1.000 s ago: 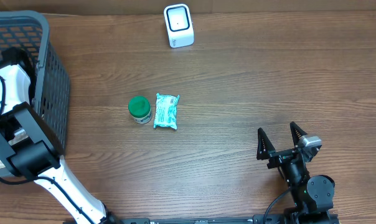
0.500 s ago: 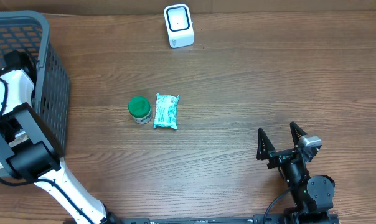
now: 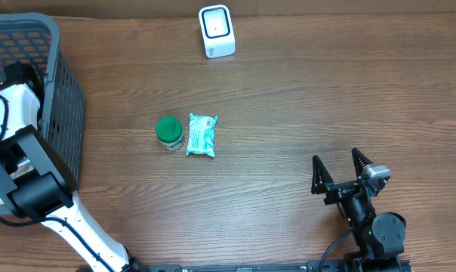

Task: Scan the item barcode

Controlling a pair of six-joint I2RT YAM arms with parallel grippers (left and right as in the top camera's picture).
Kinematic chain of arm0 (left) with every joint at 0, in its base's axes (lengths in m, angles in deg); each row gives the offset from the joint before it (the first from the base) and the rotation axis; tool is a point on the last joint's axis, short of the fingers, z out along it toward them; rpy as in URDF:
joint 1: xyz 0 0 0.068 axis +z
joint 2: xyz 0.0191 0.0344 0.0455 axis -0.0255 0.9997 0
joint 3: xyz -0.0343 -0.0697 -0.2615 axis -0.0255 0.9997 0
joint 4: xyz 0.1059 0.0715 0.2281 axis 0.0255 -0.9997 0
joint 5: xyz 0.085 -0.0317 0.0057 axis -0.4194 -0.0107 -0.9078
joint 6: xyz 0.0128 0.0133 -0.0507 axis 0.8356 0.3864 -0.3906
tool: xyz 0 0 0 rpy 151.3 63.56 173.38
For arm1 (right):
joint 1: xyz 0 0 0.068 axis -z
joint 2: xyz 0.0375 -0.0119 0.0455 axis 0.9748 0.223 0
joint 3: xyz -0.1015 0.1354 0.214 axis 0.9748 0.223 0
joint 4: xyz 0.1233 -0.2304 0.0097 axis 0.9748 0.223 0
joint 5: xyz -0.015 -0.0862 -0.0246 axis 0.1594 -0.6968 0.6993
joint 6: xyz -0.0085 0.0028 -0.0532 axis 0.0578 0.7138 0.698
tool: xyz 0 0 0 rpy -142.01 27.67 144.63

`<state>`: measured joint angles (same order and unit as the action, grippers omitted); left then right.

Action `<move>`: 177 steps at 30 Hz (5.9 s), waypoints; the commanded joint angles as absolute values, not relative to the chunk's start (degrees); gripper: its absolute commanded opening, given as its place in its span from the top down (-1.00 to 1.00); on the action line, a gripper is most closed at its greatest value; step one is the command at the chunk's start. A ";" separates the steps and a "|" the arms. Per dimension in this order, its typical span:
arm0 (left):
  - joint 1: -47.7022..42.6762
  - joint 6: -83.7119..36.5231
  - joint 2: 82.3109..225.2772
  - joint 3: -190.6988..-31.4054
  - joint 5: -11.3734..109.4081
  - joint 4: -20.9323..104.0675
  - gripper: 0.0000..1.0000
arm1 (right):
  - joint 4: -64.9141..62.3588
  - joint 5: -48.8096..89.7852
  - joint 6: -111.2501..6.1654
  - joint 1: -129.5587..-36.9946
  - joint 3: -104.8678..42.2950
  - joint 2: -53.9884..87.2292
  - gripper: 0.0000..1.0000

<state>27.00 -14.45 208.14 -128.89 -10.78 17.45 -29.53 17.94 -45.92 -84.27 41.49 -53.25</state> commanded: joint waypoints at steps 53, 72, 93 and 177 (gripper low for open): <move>28.56 -23.71 216.86 -136.30 -14.24 5.95 -0.06 | -29.77 17.50 -45.64 -84.12 42.12 -53.44 -1.00; 29.58 -23.63 216.86 -134.79 -14.56 7.22 0.92 | -29.75 17.50 -45.64 -84.12 42.12 -53.44 -1.00; 28.34 -23.82 208.47 -155.90 -0.03 -4.71 0.91 | -29.75 17.50 -45.64 -84.12 42.12 -53.44 -1.00; 37.71 -13.59 187.66 -132.14 13.96 9.93 0.92 | -29.75 17.50 -45.64 -84.12 42.12 -53.44 -1.00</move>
